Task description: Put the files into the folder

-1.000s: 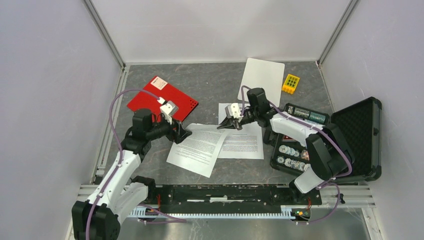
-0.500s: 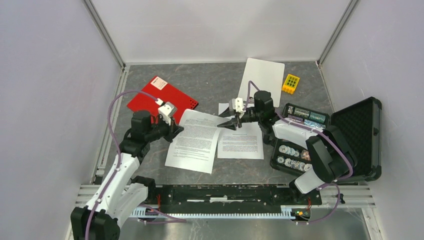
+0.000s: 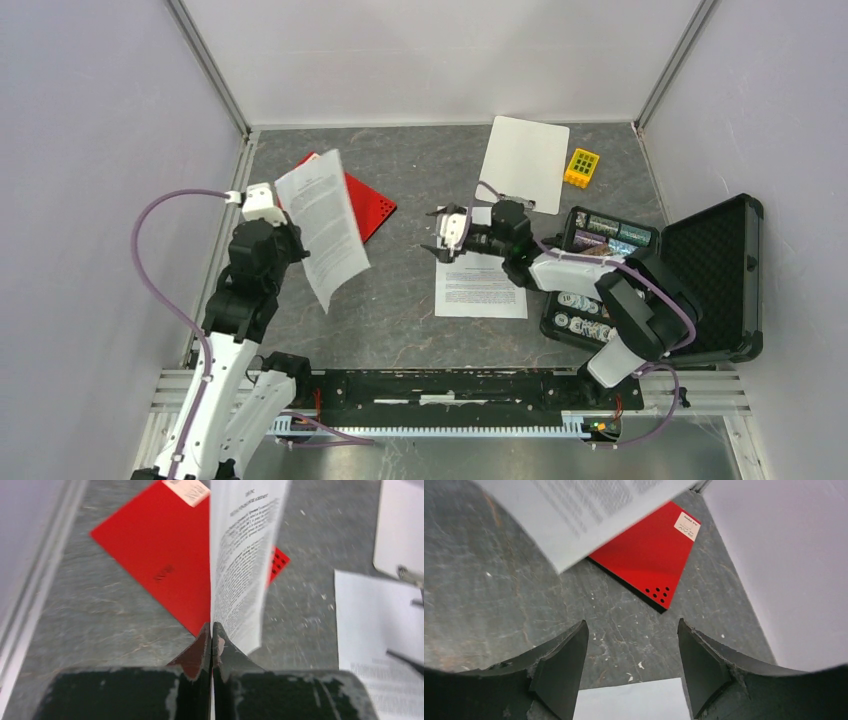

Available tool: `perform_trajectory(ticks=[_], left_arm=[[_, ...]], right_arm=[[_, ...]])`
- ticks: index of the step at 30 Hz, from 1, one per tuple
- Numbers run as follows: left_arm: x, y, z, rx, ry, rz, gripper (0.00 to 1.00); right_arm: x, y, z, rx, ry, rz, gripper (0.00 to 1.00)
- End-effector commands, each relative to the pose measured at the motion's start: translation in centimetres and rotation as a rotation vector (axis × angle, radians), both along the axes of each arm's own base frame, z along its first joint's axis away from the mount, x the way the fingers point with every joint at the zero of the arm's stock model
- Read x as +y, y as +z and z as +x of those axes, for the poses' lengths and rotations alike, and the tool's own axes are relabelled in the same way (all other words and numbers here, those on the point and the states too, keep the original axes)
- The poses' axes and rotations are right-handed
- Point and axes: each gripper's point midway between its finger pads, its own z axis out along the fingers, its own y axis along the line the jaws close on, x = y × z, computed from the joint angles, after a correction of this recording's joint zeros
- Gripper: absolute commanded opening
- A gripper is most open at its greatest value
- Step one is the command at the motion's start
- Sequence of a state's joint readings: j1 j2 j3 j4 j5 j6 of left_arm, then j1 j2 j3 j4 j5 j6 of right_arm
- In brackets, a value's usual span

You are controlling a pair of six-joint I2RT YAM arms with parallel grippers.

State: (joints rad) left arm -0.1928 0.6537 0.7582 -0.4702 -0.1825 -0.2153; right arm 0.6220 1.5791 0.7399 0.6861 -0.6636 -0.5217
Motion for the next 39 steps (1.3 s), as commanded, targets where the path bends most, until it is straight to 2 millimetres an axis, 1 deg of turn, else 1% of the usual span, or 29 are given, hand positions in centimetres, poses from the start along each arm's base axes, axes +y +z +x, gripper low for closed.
perform_trajectory(ticks=[1, 3, 4, 5, 8, 9, 10, 12, 15, 17, 18, 22, 25, 26, 29, 33, 39], left_arm=[[4.6, 4.0, -1.7, -0.084, 0.329, -0.089, 0.02], [5.6, 5.0, -2.5, -0.122, 0.399, -0.118, 0.02], [6.0, 5.2, -2.8, -0.135, 0.425, -0.126, 0.02], [6.3, 5.4, -3.1, -0.142, 0.443, -0.127, 0.02], [7.3, 5.4, -3.7, -0.136, 0.506, -0.123, 0.02], [7.6, 5.3, -3.8, -0.130, 0.528, -0.117, 0.02], [7.8, 5.2, -3.9, -0.125, 0.546, -0.117, 0.02], [8.0, 4.9, -4.0, -0.112, 0.565, -0.114, 0.02], [8.0, 4.2, -4.0, -0.096, 0.573, -0.116, 0.02], [7.9, 3.9, -4.0, -0.090, 0.565, -0.123, 0.02], [7.8, 3.8, -4.1, -0.089, 0.566, -0.128, 0.02], [7.9, 3.4, -4.2, -0.088, 0.570, -0.133, 0.02], [7.8, 3.2, -4.2, -0.093, 0.571, -0.142, 0.02], [7.7, 3.2, -4.1, -0.098, 0.567, -0.148, 0.02], [7.2, 3.0, -3.8, -0.103, 0.544, -0.174, 0.02], [6.3, 2.9, -3.2, -0.103, 0.507, -0.214, 0.02], [5.9, 3.3, -3.1, -0.118, 0.491, -0.240, 0.02]], right_arm=[[0.5, -1.3, 1.4, -0.337, -0.074, -0.095, 0.72], [1.0, -1.2, 1.8, -0.442, -0.114, -0.100, 0.72], [1.3, -1.5, 2.0, -0.481, -0.122, -0.114, 0.72], [1.7, -1.4, 2.2, -0.521, -0.135, -0.116, 0.72], [3.1, -1.9, 2.6, -0.645, -0.174, -0.133, 0.71], [3.5, -2.8, 2.9, -0.675, -0.181, -0.159, 0.71], [4.2, -3.0, 3.1, -0.720, -0.191, -0.180, 0.71], [5.2, -4.6, 3.6, -0.793, -0.194, -0.231, 0.70], [6.4, -5.9, 4.7, -0.884, -0.212, -0.273, 0.68], [7.2, -6.8, 5.2, -0.928, -0.195, -0.303, 0.67], [7.7, -7.0, 5.4, -0.946, -0.185, -0.310, 0.66], [9.7, -9.3, 6.5, -0.993, -0.114, -0.376, 0.64], [11.0, -10.5, 7.0, -1.030, -0.078, -0.383, 0.63], [11.3, -11.3, 7.2, -1.034, -0.064, -0.398, 0.63], [12.3, -12.9, 7.8, -1.049, -0.033, -0.424, 0.60], [13.1, -14.3, 8.4, -1.055, -0.002, -0.460, 0.59], [14.2, -15.3, 9.3, -1.074, 0.038, -0.505, 0.58]])
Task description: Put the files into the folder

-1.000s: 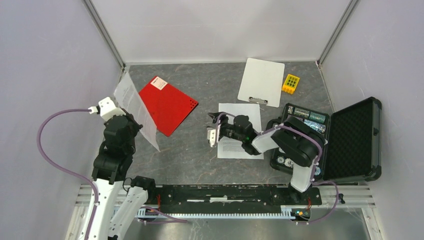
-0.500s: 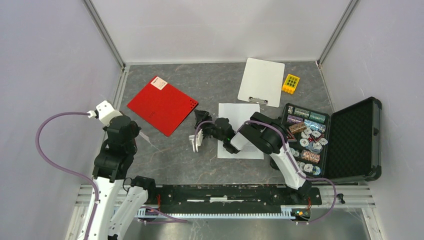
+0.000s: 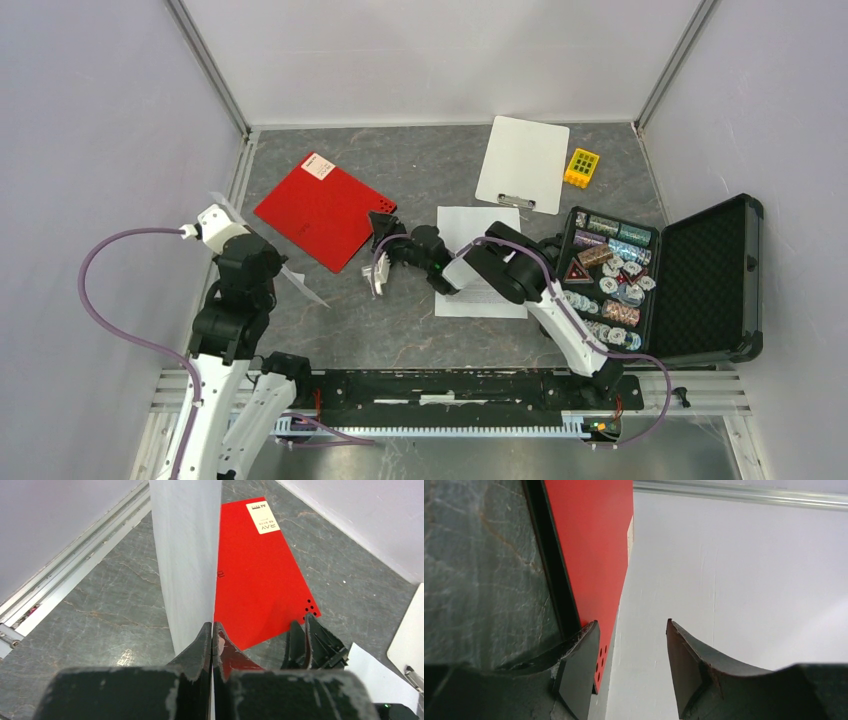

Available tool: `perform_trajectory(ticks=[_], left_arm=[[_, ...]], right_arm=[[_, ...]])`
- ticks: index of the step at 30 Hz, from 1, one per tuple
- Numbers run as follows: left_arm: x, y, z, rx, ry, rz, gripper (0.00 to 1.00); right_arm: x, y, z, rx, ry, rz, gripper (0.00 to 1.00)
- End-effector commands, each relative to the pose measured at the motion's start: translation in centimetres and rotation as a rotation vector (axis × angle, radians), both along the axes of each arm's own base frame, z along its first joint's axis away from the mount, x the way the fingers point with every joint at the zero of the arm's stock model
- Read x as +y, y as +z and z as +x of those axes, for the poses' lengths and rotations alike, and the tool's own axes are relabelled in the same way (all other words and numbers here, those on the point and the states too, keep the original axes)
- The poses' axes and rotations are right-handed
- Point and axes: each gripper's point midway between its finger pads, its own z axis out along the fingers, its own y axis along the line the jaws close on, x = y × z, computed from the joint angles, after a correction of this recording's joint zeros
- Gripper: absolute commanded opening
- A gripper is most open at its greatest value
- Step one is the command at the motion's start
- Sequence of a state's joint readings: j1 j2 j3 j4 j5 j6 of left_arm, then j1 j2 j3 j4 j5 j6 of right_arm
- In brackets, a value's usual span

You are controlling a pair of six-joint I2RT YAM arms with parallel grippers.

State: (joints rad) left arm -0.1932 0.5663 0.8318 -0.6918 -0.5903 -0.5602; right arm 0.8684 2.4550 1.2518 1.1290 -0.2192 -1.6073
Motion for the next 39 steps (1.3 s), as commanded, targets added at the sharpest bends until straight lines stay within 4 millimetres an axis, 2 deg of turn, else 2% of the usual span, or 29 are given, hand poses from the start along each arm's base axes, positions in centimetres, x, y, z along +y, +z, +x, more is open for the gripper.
perform_trajectory(ticks=[1, 5, 7, 12, 18, 22, 28, 32, 36, 39], left_arm=[[-0.6, 1.7, 0.7, -0.096, 0.002, -0.068, 0.02], [-0.5, 1.5, 0.7, -0.092, 0.006, -0.065, 0.02], [-0.3, 1.6, 0.6, -0.092, 0.014, -0.058, 0.02], [0.1, 1.7, 0.5, -0.090, 0.030, -0.040, 0.02], [0.2, 2.1, 0.5, -0.104, 0.034, -0.035, 0.02], [0.1, 2.1, 0.7, -0.110, 0.030, -0.037, 0.02], [-0.3, 1.0, 0.9, -0.097, 0.016, -0.059, 0.02], [-0.3, 1.3, 1.0, -0.101, 0.016, -0.057, 0.02], [0.0, 1.3, 1.0, -0.103, 0.030, -0.047, 0.02], [0.0, 1.1, 1.0, -0.097, 0.030, -0.044, 0.02]], right_arm=[[0.4, -4.7, 0.3, 0.025, 0.027, -0.150, 0.58], [0.5, -4.9, 0.2, 0.021, 0.032, -0.163, 0.55], [-0.1, -4.4, -0.3, 0.022, 0.035, -0.181, 0.57], [-2.1, -4.6, -1.3, 0.077, 0.054, -0.267, 0.59], [-2.6, -4.2, -1.4, 0.112, 0.053, -0.266, 0.61], [-2.2, -4.5, -1.0, 0.118, 0.051, -0.255, 0.60], [-1.0, -4.9, 0.4, 0.134, 0.037, -0.243, 0.60], [-0.1, -5.1, 1.0, 0.142, 0.041, -0.239, 0.59], [0.7, -4.6, 1.6, 0.129, 0.033, -0.173, 0.56], [1.0, -5.2, 1.6, 0.146, 0.036, -0.145, 0.50]])
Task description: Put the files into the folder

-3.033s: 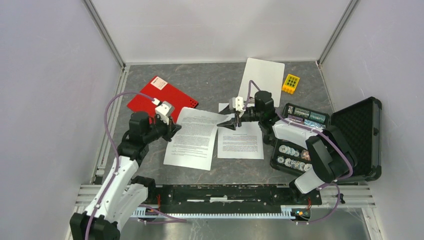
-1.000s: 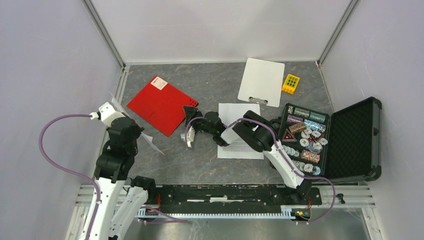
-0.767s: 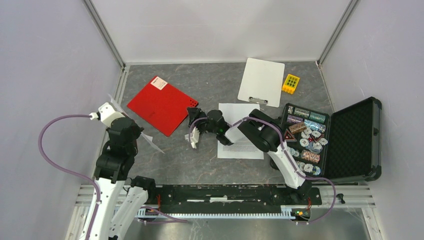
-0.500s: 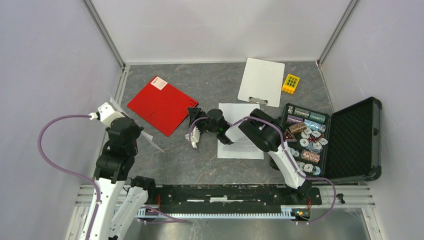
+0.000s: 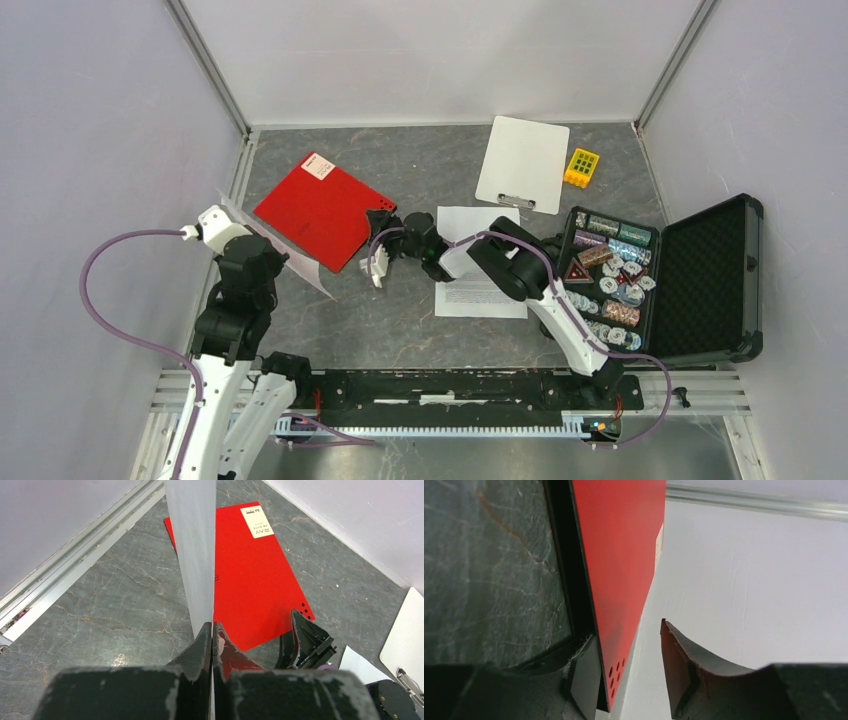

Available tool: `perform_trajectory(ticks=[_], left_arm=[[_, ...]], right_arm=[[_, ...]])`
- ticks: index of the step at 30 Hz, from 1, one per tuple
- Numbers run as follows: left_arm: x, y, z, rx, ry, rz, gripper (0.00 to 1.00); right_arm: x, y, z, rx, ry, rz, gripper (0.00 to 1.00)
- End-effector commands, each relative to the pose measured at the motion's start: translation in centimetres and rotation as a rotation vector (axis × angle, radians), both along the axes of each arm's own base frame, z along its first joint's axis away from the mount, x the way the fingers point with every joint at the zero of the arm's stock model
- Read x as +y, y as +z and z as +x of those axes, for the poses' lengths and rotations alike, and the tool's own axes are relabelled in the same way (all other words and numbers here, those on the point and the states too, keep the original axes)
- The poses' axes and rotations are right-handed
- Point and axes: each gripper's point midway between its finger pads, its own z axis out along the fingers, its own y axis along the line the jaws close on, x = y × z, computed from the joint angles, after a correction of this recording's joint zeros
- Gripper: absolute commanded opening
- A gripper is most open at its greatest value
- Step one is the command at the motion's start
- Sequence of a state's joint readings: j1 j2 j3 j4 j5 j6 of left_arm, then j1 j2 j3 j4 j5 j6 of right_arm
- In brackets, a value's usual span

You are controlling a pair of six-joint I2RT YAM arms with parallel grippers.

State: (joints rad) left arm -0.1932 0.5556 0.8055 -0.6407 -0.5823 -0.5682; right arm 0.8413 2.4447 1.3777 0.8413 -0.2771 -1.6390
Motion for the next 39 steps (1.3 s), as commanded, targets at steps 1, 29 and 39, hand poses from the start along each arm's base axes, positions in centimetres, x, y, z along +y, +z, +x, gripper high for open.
perform_trajectory(ticks=[1, 29, 39], left_arm=[[0.2, 1.0, 0.5, -0.059, 0.033, -0.029, 0.02], [1.0, 16.8, -4.6, -0.268, -0.049, 0.059, 0.02], [-0.3, 16.0, -4.3, -0.243, -0.119, 0.041, 0.02]], right_arm=[[-0.1, -3.6, -0.3, 0.069, -0.003, -0.003, 0.45], [-10.9, 9.4, -7.7, 0.653, -0.355, 0.789, 0.00], [-13.8, 8.0, -8.7, 0.924, -0.485, 1.027, 0.00]])
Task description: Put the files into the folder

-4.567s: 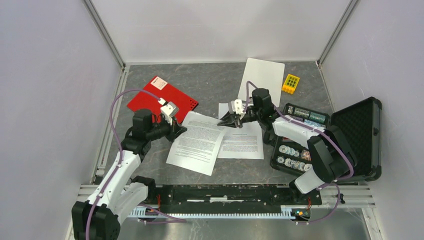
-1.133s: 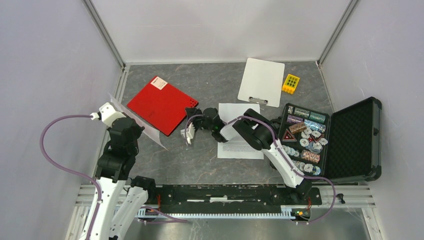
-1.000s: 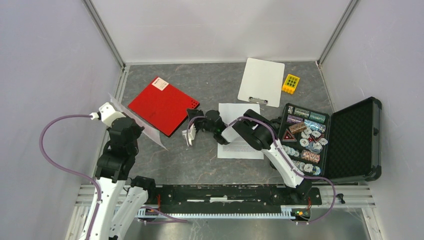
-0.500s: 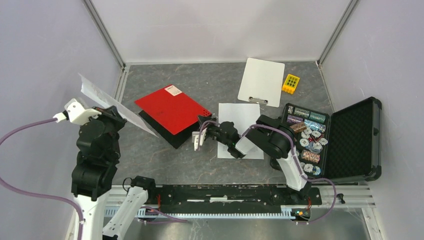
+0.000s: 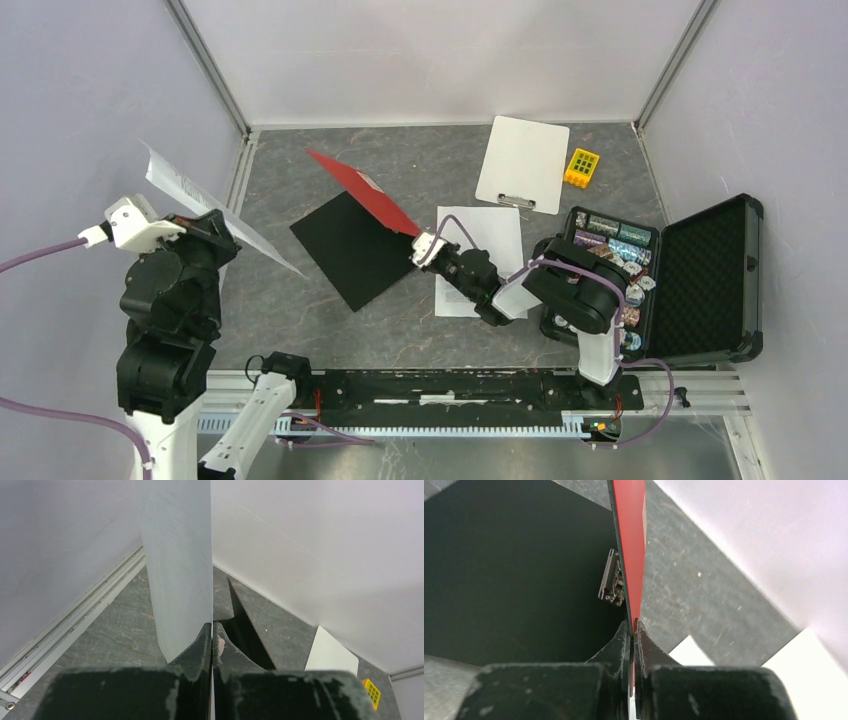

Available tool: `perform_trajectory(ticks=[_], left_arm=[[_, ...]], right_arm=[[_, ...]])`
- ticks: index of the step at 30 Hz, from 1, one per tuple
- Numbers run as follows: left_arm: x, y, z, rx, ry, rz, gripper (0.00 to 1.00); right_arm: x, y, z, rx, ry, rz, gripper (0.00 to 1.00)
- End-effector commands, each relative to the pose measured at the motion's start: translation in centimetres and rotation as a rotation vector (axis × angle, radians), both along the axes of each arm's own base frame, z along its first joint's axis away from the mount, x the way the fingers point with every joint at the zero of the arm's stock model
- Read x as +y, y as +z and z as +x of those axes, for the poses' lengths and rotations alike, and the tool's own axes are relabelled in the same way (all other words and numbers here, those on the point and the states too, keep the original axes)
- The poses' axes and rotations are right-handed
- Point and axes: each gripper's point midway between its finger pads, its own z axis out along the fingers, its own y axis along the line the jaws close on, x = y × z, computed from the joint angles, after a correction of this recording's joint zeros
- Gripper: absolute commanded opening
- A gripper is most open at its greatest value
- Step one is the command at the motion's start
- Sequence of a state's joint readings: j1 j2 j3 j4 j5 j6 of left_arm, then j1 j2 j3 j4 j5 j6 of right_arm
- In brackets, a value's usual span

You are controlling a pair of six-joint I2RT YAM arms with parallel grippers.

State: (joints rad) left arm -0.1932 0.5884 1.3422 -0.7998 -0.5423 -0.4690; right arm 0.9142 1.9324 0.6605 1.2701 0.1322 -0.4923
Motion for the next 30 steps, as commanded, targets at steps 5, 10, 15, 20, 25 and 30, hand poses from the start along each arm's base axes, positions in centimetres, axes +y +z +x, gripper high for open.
perform_trajectory(ticks=[5, 10, 15, 20, 25, 30], left_arm=[[-1.6, -4.6, 1.9, 0.119, -0.077, 0.023, 0.02], [-3.5, -6.8, 3.7, 0.154, -0.160, -0.010, 0.02], [-5.8, -7.7, 5.5, 0.178, -0.252, -0.058, 0.02], [-7.8, -9.5, 7.3, 0.212, -0.328, -0.105, 0.02], [-10.5, -12.9, 8.7, 0.262, -0.442, -0.179, 0.02], [-12.9, -14.1, 8.9, 0.278, -0.565, -0.215, 0.02]], right_arm=[[-2.2, 1.4, -0.2, 0.327, -0.178, 0.430, 0.00], [-3.3, 0.9, -0.7, 0.520, -0.275, 0.619, 0.00], [-4.8, 1.8, -1.6, 0.649, -0.341, 0.787, 0.00], [-7.0, 1.2, -4.0, 0.792, -0.389, 0.934, 0.00], [-10.0, -1.0, -7.0, 0.886, -0.461, 1.061, 0.00], [-11.5, -2.3, -9.9, 0.999, -0.436, 1.160, 0.11]])
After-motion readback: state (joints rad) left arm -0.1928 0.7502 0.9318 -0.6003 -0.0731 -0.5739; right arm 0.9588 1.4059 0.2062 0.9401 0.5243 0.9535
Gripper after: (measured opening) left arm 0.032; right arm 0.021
